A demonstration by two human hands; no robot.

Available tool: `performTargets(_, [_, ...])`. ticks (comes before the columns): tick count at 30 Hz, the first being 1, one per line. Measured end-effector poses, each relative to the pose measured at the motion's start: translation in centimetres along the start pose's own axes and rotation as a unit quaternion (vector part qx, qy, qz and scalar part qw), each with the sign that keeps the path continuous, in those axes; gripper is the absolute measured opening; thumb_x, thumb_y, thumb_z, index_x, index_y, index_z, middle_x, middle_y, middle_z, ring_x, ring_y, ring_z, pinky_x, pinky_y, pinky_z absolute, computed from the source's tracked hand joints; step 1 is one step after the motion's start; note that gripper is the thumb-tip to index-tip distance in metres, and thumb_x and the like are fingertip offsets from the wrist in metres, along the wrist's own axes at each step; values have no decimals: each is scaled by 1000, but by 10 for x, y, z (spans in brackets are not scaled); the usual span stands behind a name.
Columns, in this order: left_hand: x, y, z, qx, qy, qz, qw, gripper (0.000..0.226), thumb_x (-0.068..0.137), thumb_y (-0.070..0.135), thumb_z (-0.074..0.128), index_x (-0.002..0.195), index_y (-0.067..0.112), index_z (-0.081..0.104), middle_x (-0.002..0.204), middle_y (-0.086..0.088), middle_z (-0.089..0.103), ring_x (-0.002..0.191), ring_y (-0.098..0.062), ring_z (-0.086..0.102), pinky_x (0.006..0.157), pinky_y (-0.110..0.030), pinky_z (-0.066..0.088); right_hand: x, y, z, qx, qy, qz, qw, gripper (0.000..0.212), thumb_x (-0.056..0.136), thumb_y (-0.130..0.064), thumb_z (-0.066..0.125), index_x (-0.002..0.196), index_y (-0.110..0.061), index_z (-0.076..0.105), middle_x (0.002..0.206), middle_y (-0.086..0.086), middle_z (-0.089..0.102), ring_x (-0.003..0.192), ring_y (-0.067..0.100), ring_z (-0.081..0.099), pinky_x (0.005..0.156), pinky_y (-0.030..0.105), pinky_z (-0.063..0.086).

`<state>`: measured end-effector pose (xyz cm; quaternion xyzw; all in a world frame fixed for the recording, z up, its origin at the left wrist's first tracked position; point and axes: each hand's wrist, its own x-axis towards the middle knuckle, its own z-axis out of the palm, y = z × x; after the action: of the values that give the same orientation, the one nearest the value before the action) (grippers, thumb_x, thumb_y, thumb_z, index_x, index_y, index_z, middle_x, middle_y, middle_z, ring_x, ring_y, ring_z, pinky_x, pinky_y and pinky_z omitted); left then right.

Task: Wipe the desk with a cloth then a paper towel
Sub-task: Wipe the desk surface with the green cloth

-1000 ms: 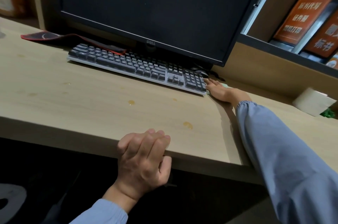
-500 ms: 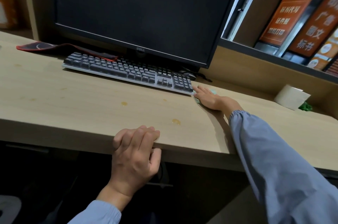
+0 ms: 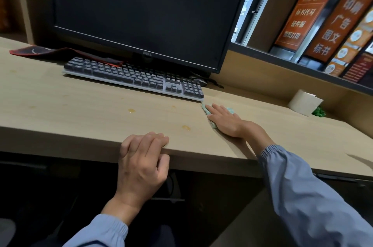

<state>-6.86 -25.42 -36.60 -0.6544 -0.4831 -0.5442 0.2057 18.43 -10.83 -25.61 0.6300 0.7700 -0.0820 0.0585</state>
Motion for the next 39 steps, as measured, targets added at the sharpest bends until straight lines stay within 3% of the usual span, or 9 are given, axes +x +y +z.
performTargets(13, [-1,-1,-5,-6,-21,-12,1000,30,81,8,56,103,10,76,107,-3,75,104,-23,62,103,-34,35,-82,-27,14,-17,-1,-29,999,54,112,-41,13,161,-40,-8,170,-9,-14,156,14,-15,125,51,-4])
performTargets(20, [-1,-1,-4,-7,-25,-13,1000,31,83,7,53,104,9,77,107,-4,75,106,-22,61,106,-31,31,-113,-39,25,14,9,-45,999,50,110,-47,10,157,-53,-7,168,-18,-16,153,6,-19,125,45,-9])
performTargets(24, [-3,-3,-3,-3,-20,-5,1000,31,84,7,54,105,9,77,107,-5,75,106,-23,61,103,-34,35,-124,-48,32,6,27,-41,999,51,109,-47,9,157,-52,-8,168,-19,-16,153,5,-20,126,46,-8])
performTargets(28, [-4,-4,-1,-1,-15,-1,1000,30,83,6,56,105,9,77,108,-5,75,106,-24,62,99,-40,39,-123,-54,32,12,28,-28,999,52,109,-47,10,158,-51,-7,168,-18,-15,153,5,-19,125,46,-8])
performTargets(39, [-5,-5,-2,-1,-24,1,1000,33,84,6,54,108,9,77,111,-5,75,108,-24,64,104,-37,36,-70,-53,11,1,-24,-19,1000,54,111,-44,13,160,-44,-11,170,-9,-17,155,16,-18,124,56,-5])
